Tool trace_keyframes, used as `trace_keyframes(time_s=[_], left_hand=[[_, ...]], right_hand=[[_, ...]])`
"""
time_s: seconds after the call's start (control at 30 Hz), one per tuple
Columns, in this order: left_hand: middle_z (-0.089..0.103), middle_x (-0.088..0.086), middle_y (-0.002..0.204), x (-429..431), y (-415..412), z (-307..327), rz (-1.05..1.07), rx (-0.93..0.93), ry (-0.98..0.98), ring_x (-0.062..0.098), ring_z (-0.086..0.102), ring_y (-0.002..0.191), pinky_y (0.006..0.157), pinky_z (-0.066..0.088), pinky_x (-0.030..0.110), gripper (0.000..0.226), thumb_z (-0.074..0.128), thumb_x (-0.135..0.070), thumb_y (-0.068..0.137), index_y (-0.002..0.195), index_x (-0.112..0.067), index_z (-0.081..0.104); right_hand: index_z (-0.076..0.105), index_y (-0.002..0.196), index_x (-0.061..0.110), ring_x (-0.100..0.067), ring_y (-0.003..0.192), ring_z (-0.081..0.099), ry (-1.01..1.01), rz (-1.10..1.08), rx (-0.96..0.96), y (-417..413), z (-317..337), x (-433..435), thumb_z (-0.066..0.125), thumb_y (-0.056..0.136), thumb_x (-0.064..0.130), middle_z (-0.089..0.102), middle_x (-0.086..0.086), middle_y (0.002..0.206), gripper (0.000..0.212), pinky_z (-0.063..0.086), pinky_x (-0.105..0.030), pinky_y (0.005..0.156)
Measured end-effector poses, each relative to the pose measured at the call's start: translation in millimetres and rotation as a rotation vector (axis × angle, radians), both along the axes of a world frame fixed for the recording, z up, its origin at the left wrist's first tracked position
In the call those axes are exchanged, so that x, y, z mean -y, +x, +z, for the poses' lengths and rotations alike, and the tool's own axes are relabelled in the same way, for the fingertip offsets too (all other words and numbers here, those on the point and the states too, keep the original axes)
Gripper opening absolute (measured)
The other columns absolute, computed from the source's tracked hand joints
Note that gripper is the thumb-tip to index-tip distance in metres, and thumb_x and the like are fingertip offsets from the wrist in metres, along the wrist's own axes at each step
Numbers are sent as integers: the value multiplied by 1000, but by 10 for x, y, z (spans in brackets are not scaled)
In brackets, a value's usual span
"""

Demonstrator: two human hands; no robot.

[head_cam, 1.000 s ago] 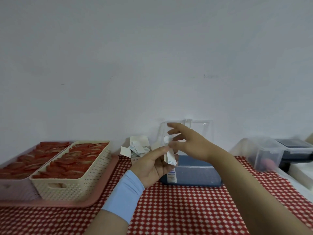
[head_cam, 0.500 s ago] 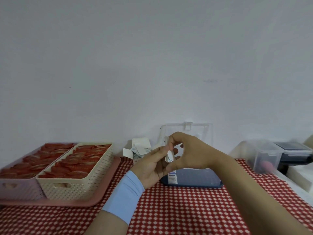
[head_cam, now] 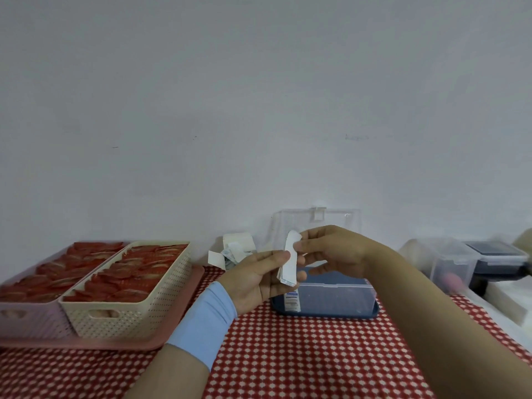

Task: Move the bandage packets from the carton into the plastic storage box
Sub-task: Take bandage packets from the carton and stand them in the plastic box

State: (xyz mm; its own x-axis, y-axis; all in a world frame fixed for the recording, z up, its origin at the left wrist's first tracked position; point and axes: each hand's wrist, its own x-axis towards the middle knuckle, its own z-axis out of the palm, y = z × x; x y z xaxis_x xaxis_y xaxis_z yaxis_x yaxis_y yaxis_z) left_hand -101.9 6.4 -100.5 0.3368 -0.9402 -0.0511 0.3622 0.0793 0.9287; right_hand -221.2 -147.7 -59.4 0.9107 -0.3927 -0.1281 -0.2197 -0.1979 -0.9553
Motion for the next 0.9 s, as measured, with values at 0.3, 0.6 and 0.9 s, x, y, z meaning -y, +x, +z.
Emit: trace_keyframes(time_s=[0.3,0.6,0.9], left_hand=[[76,13,102,198,144,63,135,375,159,25,74,94,81,60,35,21,68,-15,92,109,-4,67],[73,13,90,419,170,86,325,671,195,17,72,68,63,61,30,10,73,-11,86,95,-8,68],[46,1,60,617,373,-169,260,1122,643,15,44,56,57,36,27,45,48,-36,99,60,-14,44]], right_hand=[[70,101,4,-17,79,71,-4,-136,67,126,-8,106,73,88,13,75,-10,95,16,54,-36,81],[67,106,-11,-27,82,74,-27,-188,34,191,-79,220,76,84,6,73,-25,101,29,60,-29,64],[70,81,-4,-27,72,73,-394,-458,-158,423,-595,565,72,84,2,73,-21,82,7,63,-37,66]])
